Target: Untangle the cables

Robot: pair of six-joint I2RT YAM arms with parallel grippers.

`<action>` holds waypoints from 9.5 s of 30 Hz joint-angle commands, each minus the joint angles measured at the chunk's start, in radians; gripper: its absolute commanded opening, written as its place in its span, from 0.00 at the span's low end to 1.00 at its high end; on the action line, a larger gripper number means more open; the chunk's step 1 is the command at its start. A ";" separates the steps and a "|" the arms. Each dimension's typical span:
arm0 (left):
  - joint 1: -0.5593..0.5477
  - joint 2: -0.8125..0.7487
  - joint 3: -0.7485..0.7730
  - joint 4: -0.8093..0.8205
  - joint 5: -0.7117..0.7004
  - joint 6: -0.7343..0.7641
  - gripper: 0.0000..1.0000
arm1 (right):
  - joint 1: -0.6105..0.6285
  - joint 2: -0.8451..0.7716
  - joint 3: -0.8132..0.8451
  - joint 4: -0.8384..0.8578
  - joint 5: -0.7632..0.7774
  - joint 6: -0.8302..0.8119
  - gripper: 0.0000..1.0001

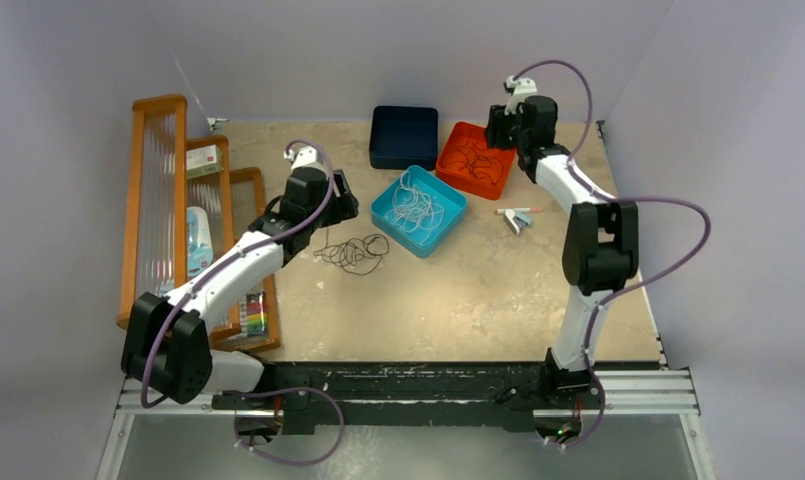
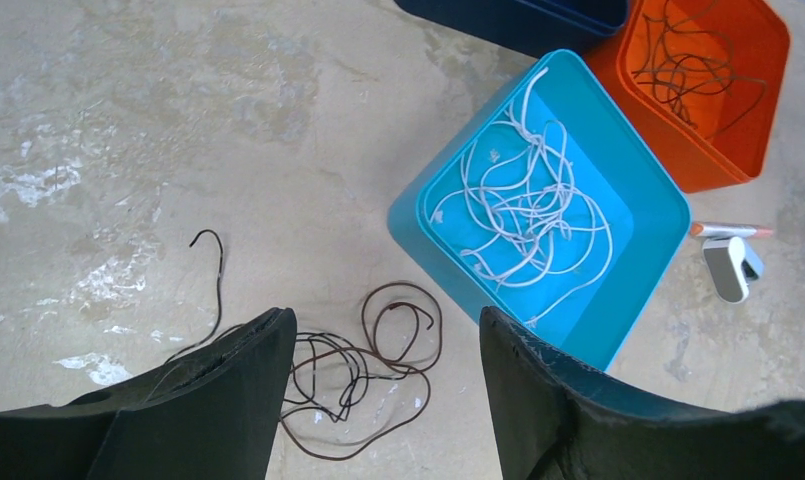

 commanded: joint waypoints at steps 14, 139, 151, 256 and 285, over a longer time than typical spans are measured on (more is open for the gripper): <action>0.006 0.184 0.069 -0.120 0.054 0.152 0.59 | 0.010 -0.376 -0.376 0.324 -0.249 0.230 0.55; -0.106 0.370 0.343 -0.307 -0.079 0.522 0.00 | 0.075 -0.452 -0.597 0.492 -0.449 0.261 0.58; -0.106 0.035 0.236 -0.222 -0.070 0.523 0.00 | 0.235 -0.483 -0.574 0.485 -0.456 0.166 0.62; -0.066 0.088 -0.046 0.042 -0.106 0.047 0.62 | 0.088 -0.217 0.059 0.008 -0.134 0.113 0.00; -0.065 0.014 -0.053 -0.015 -0.229 0.057 0.62 | 0.031 -0.059 0.240 -0.081 -0.149 0.091 0.00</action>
